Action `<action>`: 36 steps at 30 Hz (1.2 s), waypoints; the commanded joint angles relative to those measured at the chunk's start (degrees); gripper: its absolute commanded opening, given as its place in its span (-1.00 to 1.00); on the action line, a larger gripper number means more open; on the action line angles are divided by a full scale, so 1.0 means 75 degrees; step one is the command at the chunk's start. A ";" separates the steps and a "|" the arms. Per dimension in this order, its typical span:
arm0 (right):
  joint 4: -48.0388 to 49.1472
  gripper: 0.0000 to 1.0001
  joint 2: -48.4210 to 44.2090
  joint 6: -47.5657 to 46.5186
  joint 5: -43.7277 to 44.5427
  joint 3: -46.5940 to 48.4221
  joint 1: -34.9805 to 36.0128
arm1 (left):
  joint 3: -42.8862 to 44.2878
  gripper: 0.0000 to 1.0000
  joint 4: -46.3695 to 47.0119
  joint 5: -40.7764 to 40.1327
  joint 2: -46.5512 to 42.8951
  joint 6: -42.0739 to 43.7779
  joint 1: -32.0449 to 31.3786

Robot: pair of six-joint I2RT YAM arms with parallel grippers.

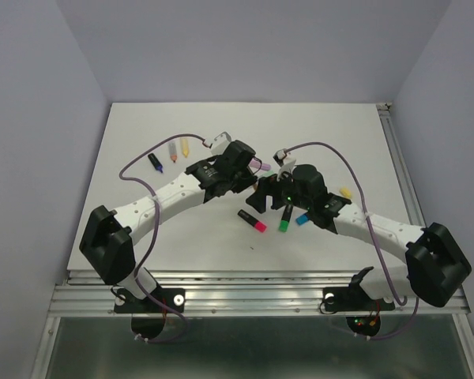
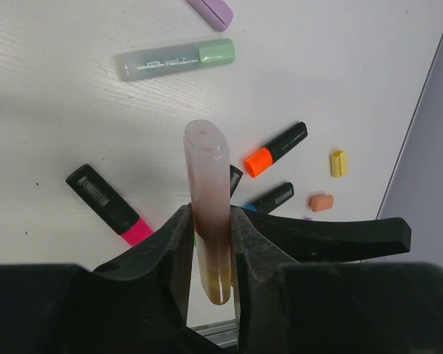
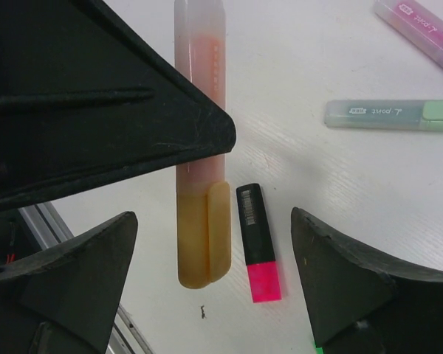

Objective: Open the pen caps

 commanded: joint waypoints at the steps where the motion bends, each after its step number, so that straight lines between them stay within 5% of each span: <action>1: 0.0653 0.72 0.0122 -0.0022 -0.0063 0.0471 0.0088 | -0.0113 -1.00 0.0254 -0.0011 -0.0364 -0.0123 0.0009; 5: 0.0922 0.15 0.0145 0.0060 -0.0145 0.0377 0.0100 | -0.0137 -1.00 0.0324 0.0047 -0.0341 -0.0111 -0.0002; 13: 0.1216 -0.40 0.0098 0.0095 -0.0239 0.0236 0.0135 | -0.0137 -1.00 0.0383 0.0071 -0.0341 -0.0030 0.0009; 17: 0.1216 -0.98 0.0063 0.0119 -0.0378 0.0178 0.0147 | -0.0230 -1.00 0.0430 0.0002 -0.0376 0.0041 0.0044; 27: 0.1896 -0.99 -0.1084 0.1840 -0.1972 -0.1251 0.0486 | -0.0489 -1.00 0.1800 -0.0960 0.0151 0.0064 0.1297; 36: 0.0680 -0.99 -0.1823 0.2755 -0.1599 -0.2107 0.1201 | 0.0800 -1.00 0.1555 -0.1406 0.1019 0.0321 0.2329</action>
